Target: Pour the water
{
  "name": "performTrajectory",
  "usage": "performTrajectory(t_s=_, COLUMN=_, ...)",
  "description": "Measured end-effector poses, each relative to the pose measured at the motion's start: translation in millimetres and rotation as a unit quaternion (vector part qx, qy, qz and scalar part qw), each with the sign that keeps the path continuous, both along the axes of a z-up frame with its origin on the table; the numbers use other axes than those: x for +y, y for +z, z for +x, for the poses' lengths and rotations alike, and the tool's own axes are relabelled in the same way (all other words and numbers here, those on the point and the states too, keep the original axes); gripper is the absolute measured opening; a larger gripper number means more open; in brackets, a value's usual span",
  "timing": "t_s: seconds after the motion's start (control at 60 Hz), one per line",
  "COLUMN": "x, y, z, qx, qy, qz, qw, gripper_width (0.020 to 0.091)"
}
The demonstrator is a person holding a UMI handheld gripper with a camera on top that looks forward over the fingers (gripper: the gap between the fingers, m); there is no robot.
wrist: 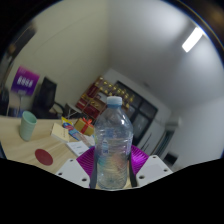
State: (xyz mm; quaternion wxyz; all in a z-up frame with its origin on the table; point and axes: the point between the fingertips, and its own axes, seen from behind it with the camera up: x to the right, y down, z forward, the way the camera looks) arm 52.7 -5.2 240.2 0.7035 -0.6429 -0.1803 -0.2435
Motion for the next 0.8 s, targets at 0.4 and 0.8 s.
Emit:
performTrajectory(t_s=0.4, x=89.3, y=-17.0, z=-209.3, qx=-0.673, qy=0.020, qz=0.048, qw=0.738, gripper_width=0.0468)
performTrajectory(t_s=0.8, x=95.2, y=-32.6, z=-249.3, qx=-0.791, qy=0.024, qz=0.065, qw=0.608, gripper_width=0.0473)
